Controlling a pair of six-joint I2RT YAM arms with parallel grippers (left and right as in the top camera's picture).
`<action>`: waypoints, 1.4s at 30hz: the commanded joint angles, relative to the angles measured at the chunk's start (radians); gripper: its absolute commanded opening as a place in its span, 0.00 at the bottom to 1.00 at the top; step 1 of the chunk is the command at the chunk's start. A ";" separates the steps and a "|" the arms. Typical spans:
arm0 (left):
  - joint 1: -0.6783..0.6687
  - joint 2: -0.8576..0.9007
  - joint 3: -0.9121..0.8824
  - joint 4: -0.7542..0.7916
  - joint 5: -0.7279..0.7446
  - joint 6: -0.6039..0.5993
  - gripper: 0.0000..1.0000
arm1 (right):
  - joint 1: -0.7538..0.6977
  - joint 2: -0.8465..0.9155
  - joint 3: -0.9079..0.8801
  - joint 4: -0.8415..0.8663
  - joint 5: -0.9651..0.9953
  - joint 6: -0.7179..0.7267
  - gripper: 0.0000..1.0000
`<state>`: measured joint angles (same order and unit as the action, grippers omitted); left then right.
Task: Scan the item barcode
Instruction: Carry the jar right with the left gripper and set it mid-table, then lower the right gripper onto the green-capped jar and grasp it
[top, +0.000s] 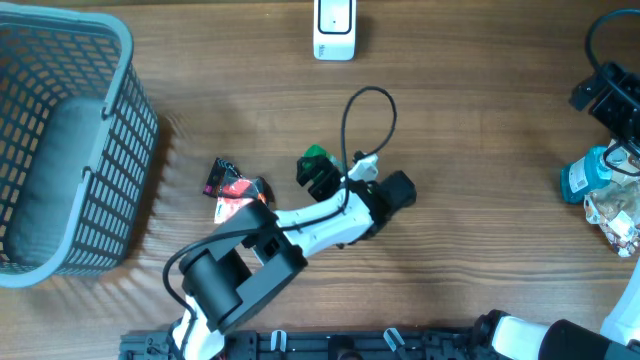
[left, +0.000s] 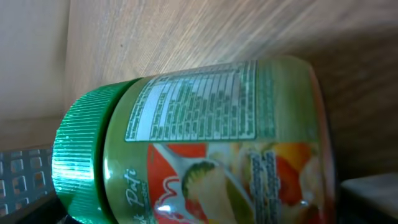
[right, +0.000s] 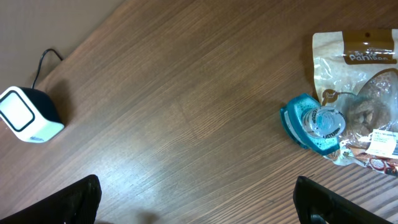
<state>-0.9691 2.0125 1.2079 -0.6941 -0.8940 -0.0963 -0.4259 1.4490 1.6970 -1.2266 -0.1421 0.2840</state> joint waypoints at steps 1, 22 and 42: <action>-0.065 0.011 -0.005 -0.001 0.025 -0.017 1.00 | 0.004 0.007 0.003 -0.002 -0.017 0.006 0.99; -0.132 -0.223 0.128 -0.001 0.186 -0.129 1.00 | 0.004 0.007 0.002 -0.015 -0.017 -0.001 0.99; 0.652 -0.840 0.128 -0.026 0.775 -0.119 1.00 | 0.453 0.154 -0.014 -0.157 0.175 0.081 1.00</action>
<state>-0.3706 1.1900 1.3224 -0.7078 -0.1844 -0.2443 -0.1181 1.5280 1.6905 -1.3617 -0.0795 0.3363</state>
